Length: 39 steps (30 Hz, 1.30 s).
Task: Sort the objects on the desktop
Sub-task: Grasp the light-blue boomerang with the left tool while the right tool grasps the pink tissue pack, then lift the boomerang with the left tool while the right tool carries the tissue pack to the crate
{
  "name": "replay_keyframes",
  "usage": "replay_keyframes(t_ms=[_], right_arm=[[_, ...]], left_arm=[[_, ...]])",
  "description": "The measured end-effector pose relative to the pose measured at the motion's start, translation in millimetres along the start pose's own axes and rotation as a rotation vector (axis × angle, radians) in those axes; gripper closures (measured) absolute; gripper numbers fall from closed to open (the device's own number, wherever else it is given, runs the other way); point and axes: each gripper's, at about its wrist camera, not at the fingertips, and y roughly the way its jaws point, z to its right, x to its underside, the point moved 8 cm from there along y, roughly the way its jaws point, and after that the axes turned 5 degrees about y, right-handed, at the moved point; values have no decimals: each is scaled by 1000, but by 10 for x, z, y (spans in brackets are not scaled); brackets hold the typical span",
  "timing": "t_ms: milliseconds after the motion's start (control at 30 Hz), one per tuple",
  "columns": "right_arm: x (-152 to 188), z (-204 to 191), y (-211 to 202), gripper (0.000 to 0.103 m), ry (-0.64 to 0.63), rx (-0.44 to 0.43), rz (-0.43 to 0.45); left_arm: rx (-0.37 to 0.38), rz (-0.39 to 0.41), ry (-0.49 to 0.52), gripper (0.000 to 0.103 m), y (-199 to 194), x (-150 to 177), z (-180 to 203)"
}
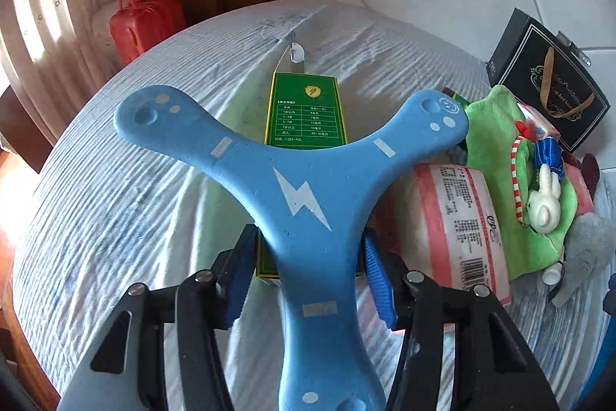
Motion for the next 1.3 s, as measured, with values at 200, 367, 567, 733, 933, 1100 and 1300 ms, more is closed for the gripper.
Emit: replay_keyframes(t_ms=[200,367,567,733,933,1100,1300], right_arm=[[63,-866,323,0,-119,-48,-46],[105,-1330,656,0,-152,-22,-87],[70,-1714,995,0,-197,35,-99],[-5,-1773,1270,0,-222,143,-108],[64,-1676,1314,13,-176,126,-147],[243,-1559,1200,13,-175,138,-157],[482,-1319,1041,13,-170,147,-162]], left_arm=[[-23,23,-49,51,-243,252,-549],[-44,1,-63,50,-259,545,-965],[2,-21,-107,50,-238,694,-1155],[30,-18,-100,52,-223,702,-1148],[15,65,-59,52,-566,517,-1134],[26,78,-21,52,-639,453,-982],[58,31,13,52,-526,626,-764]])
